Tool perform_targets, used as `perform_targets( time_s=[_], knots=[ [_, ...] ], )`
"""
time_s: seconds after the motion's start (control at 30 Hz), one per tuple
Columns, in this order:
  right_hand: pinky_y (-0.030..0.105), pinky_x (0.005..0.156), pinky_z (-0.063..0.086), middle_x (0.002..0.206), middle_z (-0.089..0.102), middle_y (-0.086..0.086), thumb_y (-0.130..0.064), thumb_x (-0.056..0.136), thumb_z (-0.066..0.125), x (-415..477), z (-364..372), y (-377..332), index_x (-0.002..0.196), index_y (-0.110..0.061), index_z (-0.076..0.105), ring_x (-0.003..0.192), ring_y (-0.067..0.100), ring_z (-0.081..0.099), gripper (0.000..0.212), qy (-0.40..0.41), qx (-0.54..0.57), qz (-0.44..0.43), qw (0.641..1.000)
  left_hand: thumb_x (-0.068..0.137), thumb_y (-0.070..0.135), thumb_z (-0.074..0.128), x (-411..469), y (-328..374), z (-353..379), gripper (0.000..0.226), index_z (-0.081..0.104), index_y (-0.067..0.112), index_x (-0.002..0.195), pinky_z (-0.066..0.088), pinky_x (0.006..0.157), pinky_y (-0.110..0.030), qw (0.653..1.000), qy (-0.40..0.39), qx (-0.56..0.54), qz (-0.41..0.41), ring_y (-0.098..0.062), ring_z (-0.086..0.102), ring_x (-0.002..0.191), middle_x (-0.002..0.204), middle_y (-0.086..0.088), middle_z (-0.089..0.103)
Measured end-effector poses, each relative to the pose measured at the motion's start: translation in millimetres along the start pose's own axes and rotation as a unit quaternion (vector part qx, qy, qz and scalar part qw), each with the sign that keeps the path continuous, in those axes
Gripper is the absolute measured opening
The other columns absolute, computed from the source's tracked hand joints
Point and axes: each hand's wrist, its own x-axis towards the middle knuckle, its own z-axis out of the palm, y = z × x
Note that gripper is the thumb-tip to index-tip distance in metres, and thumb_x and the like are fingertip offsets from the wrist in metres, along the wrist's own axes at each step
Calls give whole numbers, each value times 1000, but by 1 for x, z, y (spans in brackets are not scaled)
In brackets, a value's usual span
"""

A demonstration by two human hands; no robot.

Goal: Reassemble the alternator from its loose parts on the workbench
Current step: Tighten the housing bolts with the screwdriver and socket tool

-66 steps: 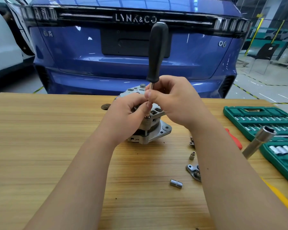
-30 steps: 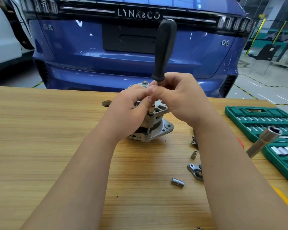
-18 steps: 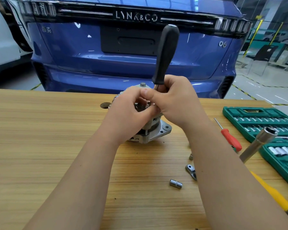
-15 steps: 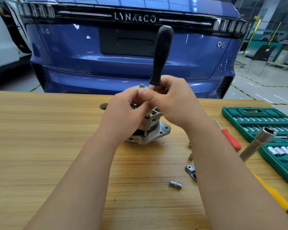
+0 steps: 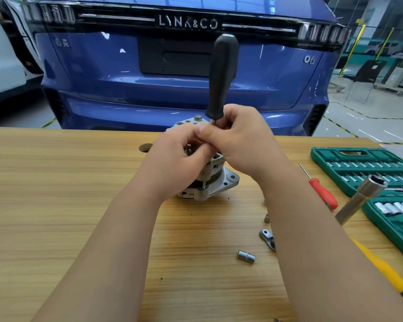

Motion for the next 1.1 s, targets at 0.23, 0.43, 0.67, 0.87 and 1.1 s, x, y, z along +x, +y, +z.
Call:
perform_targets(
  time_s=[0.23, 0.43, 0.67, 0.87, 1.1],
  knots=[
    [12, 53, 46, 65, 65, -11, -25, 87, 68, -1, -8, -4, 79, -21, 67, 60, 1, 58, 9, -22, 34, -7, 999, 98, 30, 54, 0, -1, -1, 15, 68, 30, 105, 52, 73, -30, 1000, -3, 5, -3, -9, 60, 85, 86, 9, 66],
    [16, 54, 47, 71, 63, -5, -37, 84, 69, 0, -5, -1, 81, -20, 62, 59, 2, 54, 19, -15, 11, 5, 1000, 96, 26, 57, 1, 0, 1, 11, 67, 29, 92, 45, 61, -19, 999, 34, 10, -10, -6, 59, 76, 77, 13, 64],
    [18, 54, 49, 66, 60, -6, -38, 83, 72, 0, -1, 0, 79, -18, 65, 59, 3, 56, 22, -5, -11, 14, 1000, 90, 28, 63, 0, 3, 6, 7, 67, 31, 95, 51, 70, -29, 1000, 25, 0, -3, -8, 61, 83, 83, 11, 65],
    [18, 63, 51, 74, 68, -6, -28, 91, 64, -1, -11, -2, 82, -24, 70, 73, 6, 62, 12, -55, 17, -28, 998, 97, 28, 57, 1, 0, 0, 16, 70, 30, 105, 53, 75, -31, 1000, -12, -5, -9, -10, 62, 90, 88, 11, 69],
    [22, 70, 56, 82, 67, -6, -43, 83, 67, 5, -16, 3, 93, -26, 65, 77, 6, 64, 19, -77, 47, -28, 996, 95, 31, 58, 2, 4, 6, 14, 71, 25, 95, 52, 68, -37, 999, 24, 26, -5, -11, 61, 78, 78, 8, 67]
  ],
)
